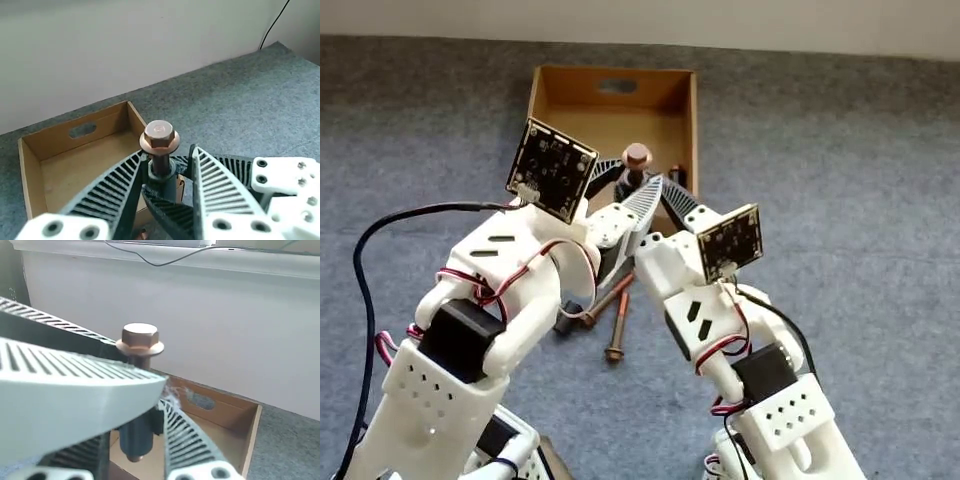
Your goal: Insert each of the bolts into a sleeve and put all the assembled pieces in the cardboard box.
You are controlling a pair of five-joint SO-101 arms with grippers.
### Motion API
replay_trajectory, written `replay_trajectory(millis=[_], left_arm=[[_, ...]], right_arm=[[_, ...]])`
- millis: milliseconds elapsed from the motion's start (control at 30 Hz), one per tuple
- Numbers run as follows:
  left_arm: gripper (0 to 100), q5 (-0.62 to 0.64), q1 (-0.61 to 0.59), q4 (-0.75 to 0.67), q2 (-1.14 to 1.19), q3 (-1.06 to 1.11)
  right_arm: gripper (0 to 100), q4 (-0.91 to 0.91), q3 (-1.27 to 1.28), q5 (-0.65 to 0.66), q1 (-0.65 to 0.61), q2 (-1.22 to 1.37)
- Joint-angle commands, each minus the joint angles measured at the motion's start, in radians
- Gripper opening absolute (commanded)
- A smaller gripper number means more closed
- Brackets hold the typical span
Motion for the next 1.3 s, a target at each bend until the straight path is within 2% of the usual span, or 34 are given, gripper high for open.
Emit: replay_trajectory(millis=[0, 267, 733, 867, 933, 1100, 1267], left_arm=[[15, -0.006, -0.039, 0.002, -0.008, -0.058], [15, -0.009, -0.110, -0.003, -0.001, -0.050], [14, -0.006, -0.130, -0.005, -0.010, -0.059], [0, -0.006, -0.205, -0.006, -0.008, -0.059], [3, -0.006, -0.245, -0.006, -0.008, -0.053], [2, -0.009, -0.358, 0.000, -0.010, -0.002], [2, -0.009, -0.565, -0.006, -0.007, 0.208]], right_arm=[[0.6, -0.007, -0.015, -0.008, 0.012, -0.019], [0.6, -0.007, -0.015, -0.008, 0.012, -0.019], [0.6, -0.007, -0.012, -0.008, 0.012, -0.019], [0.6, -0.007, -0.012, -0.008, 0.012, -0.019], [0.6, -0.007, -0.013, -0.008, 0.012, -0.019], [0.6, -0.007, -0.015, -0.008, 0.012, -0.019], [0.6, -0.004, -0.012, -0.008, 0.012, -0.018]])
